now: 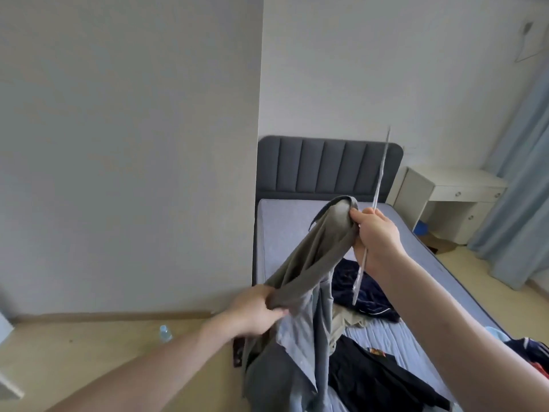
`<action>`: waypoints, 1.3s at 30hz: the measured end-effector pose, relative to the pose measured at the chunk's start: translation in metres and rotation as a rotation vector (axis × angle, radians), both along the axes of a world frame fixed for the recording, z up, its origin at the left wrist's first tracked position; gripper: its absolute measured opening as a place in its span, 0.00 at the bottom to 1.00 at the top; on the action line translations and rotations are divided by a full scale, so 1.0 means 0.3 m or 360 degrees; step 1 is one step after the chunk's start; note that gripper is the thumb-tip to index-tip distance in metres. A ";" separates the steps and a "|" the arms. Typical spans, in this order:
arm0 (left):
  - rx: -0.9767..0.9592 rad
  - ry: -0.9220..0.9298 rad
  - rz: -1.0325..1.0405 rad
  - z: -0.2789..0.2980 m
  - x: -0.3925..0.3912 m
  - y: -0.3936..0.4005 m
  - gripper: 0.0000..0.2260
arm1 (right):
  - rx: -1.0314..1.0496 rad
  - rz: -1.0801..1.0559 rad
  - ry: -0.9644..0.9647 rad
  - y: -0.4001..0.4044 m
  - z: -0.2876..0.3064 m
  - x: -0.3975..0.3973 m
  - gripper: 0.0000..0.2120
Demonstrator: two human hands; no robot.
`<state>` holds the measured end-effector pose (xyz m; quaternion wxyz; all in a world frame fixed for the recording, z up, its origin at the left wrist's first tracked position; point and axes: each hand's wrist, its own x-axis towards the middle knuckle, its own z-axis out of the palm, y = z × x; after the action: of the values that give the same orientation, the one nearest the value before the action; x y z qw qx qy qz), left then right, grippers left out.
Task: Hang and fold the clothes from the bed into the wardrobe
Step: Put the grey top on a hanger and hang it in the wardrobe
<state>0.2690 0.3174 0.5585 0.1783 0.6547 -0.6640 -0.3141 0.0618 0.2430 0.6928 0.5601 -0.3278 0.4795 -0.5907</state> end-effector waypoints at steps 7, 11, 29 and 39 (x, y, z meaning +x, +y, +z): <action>-0.0233 0.1159 0.0602 0.220 0.235 -0.146 0.07 | 0.0127 -0.0113 0.0142 -0.023 -0.078 -0.178 0.14; -0.0385 0.1269 0.0549 0.368 0.245 -0.182 0.10 | 0.0249 0.0091 0.0215 -0.005 -0.137 -0.205 0.09; -0.0743 -0.0296 0.0611 0.324 0.406 -0.293 0.24 | -0.0422 0.1008 0.1654 0.164 -0.127 -0.278 0.18; -0.0693 -0.0294 0.0689 0.348 0.470 -0.282 0.25 | -0.0631 0.1020 0.1641 0.184 -0.103 -0.235 0.18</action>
<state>0.4099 0.2329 0.6628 0.3157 0.7530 -0.5744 -0.0585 -0.0089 0.2982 0.6618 0.3351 -0.7944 0.4472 -0.2378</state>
